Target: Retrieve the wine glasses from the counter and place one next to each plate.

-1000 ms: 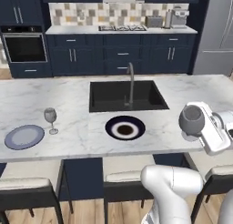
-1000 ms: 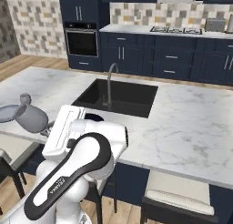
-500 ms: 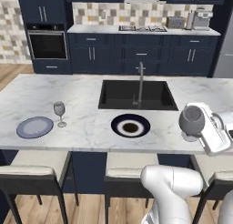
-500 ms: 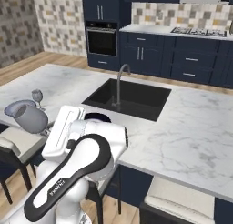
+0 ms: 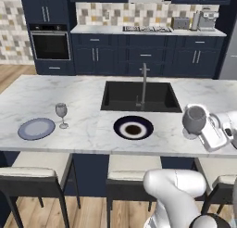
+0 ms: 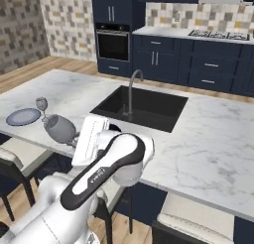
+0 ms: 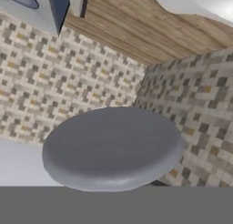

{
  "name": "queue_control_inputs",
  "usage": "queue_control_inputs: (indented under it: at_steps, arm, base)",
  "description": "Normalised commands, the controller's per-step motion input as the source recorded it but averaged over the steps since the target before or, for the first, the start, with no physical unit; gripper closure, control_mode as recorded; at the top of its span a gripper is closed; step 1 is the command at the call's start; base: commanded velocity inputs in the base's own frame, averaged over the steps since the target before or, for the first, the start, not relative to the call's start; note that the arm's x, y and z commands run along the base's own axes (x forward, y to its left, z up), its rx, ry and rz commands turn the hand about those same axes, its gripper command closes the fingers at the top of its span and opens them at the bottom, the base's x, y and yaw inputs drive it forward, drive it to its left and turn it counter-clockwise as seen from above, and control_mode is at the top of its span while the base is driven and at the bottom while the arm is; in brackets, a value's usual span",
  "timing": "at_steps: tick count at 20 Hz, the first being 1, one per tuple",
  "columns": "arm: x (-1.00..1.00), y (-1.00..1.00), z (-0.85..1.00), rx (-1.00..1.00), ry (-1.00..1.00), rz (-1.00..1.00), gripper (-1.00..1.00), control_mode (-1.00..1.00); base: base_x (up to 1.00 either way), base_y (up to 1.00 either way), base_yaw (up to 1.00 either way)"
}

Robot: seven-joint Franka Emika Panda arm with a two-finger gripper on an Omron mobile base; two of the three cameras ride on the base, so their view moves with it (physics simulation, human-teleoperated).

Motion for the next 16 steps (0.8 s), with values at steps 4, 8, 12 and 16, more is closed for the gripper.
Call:
queue_control_inputs:
  at_steps: [4, 8, 12, 16]
  arm:
    - [0.74, -0.2, -0.19, 0.0, 0.01, 0.09, 1.0, -1.0]
    - [0.48, -0.01, 0.0, 0.0, 0.0, 0.0, 1.0, -1.0]
    - [0.55, 0.0, 0.0, 0.0, 0.0, -0.01, 1.0, -1.0]
    - [0.66, -0.03, -0.03, 0.0, 0.13, -0.01, 1.0, -1.0]
  base:
    - [0.0, 0.0, 0.0]
    - [0.0, 0.0, 0.0]
    - [0.0, 0.0, 0.0]
    - [0.0, 0.0, 0.0]
